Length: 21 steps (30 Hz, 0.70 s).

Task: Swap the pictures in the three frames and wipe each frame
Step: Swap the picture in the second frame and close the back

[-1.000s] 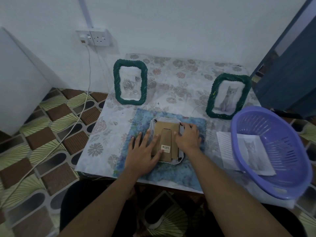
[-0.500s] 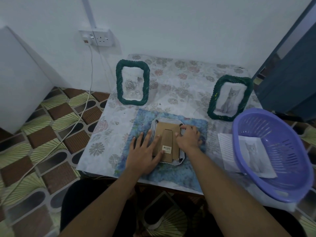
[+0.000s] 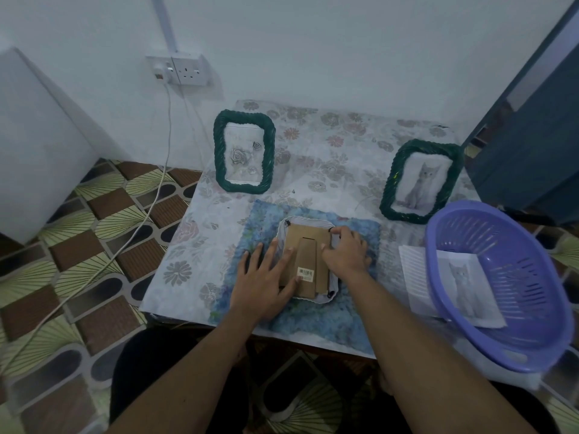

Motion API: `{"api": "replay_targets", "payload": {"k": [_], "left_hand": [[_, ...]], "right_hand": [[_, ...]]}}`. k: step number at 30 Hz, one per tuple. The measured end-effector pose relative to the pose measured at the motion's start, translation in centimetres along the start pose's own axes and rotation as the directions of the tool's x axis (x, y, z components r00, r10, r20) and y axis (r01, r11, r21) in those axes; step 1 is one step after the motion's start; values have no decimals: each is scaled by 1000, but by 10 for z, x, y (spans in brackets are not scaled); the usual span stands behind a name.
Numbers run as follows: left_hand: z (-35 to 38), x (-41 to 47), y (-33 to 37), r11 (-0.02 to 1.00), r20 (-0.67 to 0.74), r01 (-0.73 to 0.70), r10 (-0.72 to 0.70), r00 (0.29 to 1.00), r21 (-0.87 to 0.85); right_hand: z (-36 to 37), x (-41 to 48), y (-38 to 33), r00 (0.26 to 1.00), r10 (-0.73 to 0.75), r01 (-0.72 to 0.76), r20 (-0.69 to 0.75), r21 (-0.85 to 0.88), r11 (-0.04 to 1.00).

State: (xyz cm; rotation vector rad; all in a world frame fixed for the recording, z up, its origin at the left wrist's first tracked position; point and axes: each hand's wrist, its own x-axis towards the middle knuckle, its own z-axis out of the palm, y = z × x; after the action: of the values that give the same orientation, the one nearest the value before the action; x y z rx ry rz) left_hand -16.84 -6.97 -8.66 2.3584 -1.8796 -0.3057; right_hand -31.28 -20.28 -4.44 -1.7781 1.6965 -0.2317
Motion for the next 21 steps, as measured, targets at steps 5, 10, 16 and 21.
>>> {"api": "replay_targets", "payload": {"k": [5,10,16,21], "left_hand": [[-1,0,1,1000,3,4,-4,1000,1],[-1,0,0,1000,0,-1,1,1000,-9],[2,1,-1,1000,-11,-9,8,1000,-14],[4,1,-2,1000,-15,-7,7,1000,-6]], "right_hand": [[0,0,0,1000,-7,7,1,-28,1000],[1,0,0,1000,0,0,2,-15,1000],[7,-17,13,985,-165,161,-41,-89,983],[17,-41,25,927,-375,354,-23,-276,893]]}}
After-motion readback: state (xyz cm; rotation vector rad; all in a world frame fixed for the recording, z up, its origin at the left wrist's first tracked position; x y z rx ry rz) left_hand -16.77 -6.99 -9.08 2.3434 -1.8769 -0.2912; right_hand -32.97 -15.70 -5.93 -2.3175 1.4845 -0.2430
